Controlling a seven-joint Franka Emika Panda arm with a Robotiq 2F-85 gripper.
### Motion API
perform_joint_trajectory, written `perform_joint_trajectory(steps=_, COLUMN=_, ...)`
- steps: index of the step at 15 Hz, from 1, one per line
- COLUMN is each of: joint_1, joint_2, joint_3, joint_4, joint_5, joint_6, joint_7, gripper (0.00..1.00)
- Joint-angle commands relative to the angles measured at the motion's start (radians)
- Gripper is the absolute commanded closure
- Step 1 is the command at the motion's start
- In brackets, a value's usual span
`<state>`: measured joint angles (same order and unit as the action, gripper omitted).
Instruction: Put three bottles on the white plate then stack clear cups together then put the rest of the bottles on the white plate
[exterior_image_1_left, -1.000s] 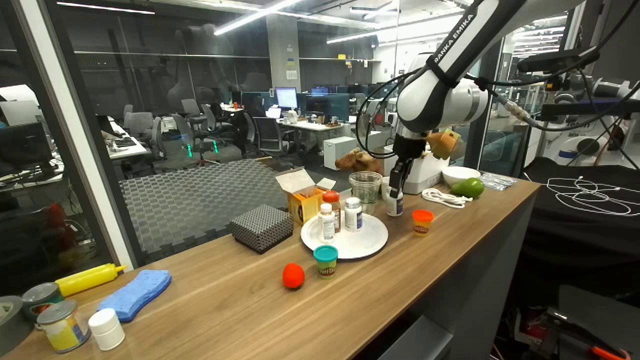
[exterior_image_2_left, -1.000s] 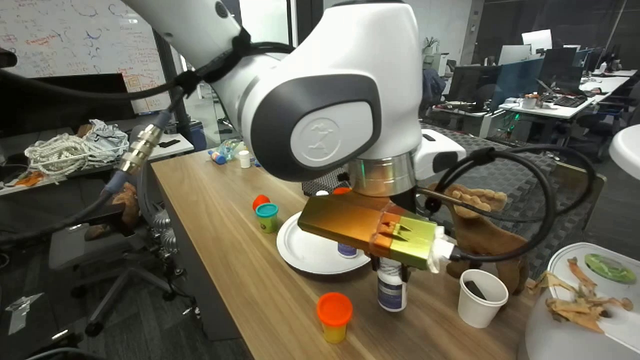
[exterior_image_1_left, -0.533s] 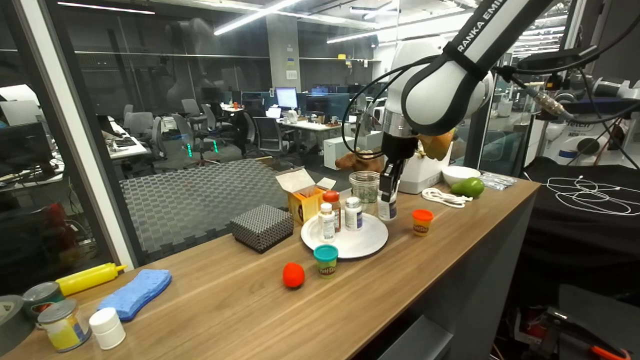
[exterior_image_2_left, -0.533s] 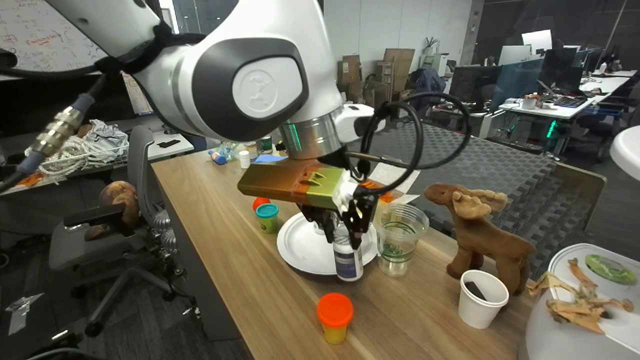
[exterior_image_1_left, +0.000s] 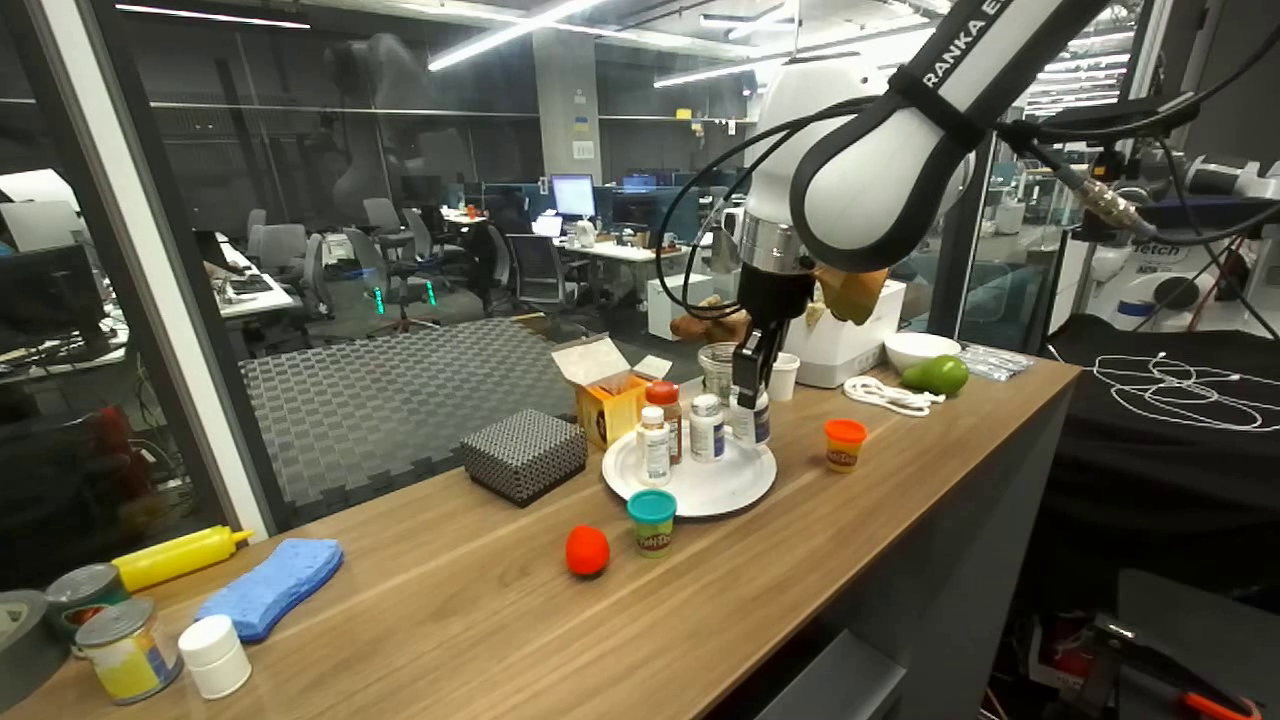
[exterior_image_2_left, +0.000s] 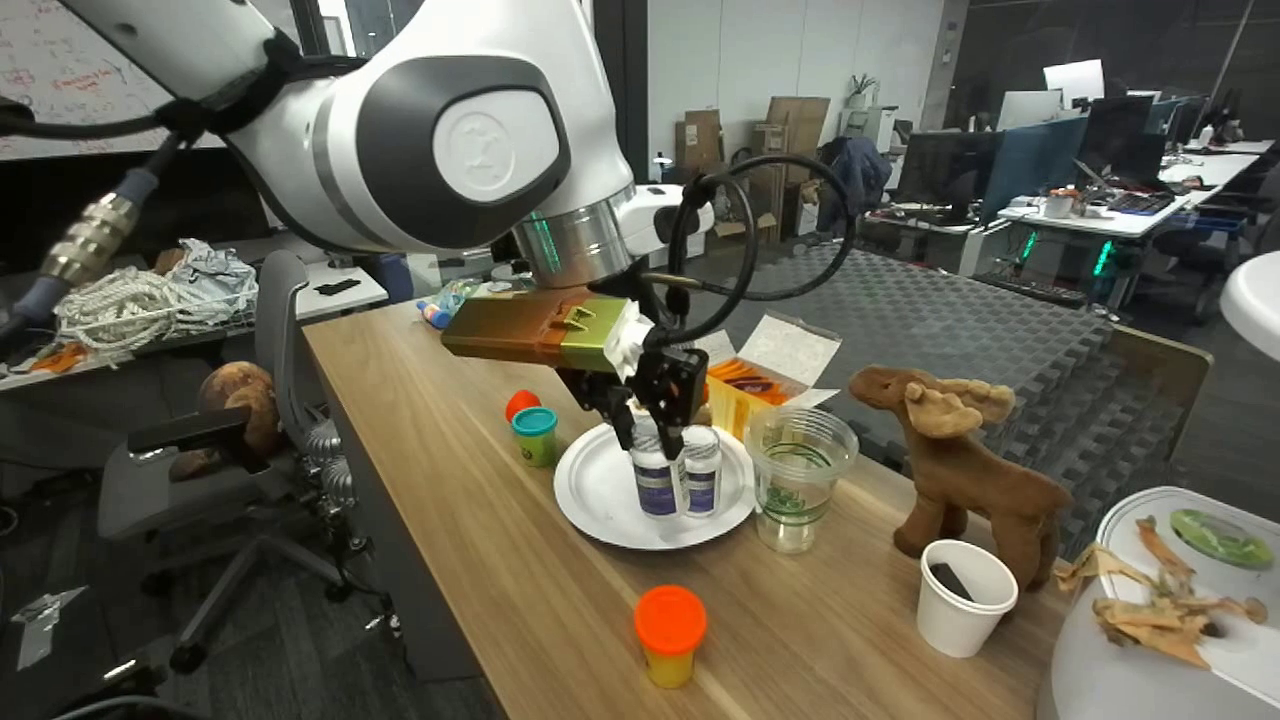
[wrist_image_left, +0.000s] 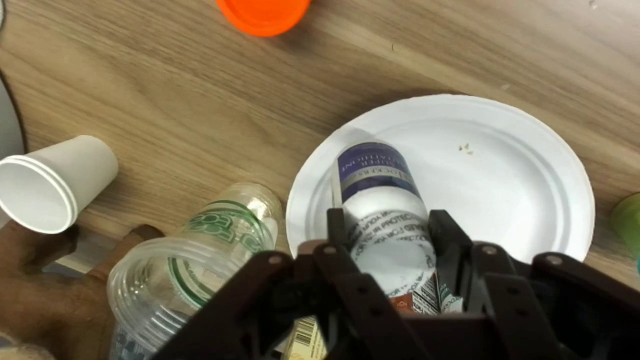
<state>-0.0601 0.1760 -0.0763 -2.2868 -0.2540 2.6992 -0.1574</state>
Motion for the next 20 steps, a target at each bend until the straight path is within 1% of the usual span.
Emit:
perform_joint_trajectory(steps=1, joint_1=-0.015, joint_2=0.007, joint_3=0.022, joint_4=0.007, joint_5=0.081, joint_6=0.007, joint_7=-0.045, gripper=0.80)
perform_joint_trajectory(steps=4, joint_1=-0.031, joint_2=0.026, joint_3=0.046, joint_4=0.012, joint_5=0.174, joint_6=0.019, joint_7=-0.097, gripper=0.80)
perform_joint_trajectory(steps=6, joint_1=-0.034, joint_2=0.040, joint_3=0.050, joint_4=0.018, joint_5=0.201, joint_6=0.027, joint_7=-0.113, gripper=0.80)
perform_joint_trajectory(steps=7, joint_1=-0.035, joint_2=0.047, joint_3=0.049, joint_4=0.020, joint_5=0.203, joint_6=0.035, joint_7=-0.115, gripper=0.80)
perform_joint_trajectory(steps=9, joint_1=-0.025, joint_2=0.059, joint_3=0.028, joint_4=0.027, joint_5=0.159, joint_6=0.048, joint_7=-0.079, gripper=0.80)
perform_joint_trajectory(steps=12, joint_1=-0.026, joint_2=0.077, joint_3=0.019, joint_4=0.037, joint_5=0.148, joint_6=0.078, joint_7=-0.071, gripper=0.80)
perform_joint_trajectory(steps=15, joint_1=-0.048, joint_2=0.094, joint_3=0.039, joint_4=0.046, joint_5=0.194, joint_6=0.101, joint_7=-0.101, gripper=0.80)
perform_joint_trajectory(steps=20, joint_1=-0.074, joint_2=0.117, joint_3=0.074, joint_4=0.057, joint_5=0.258, joint_6=0.120, joint_7=-0.112, gripper=0.80)
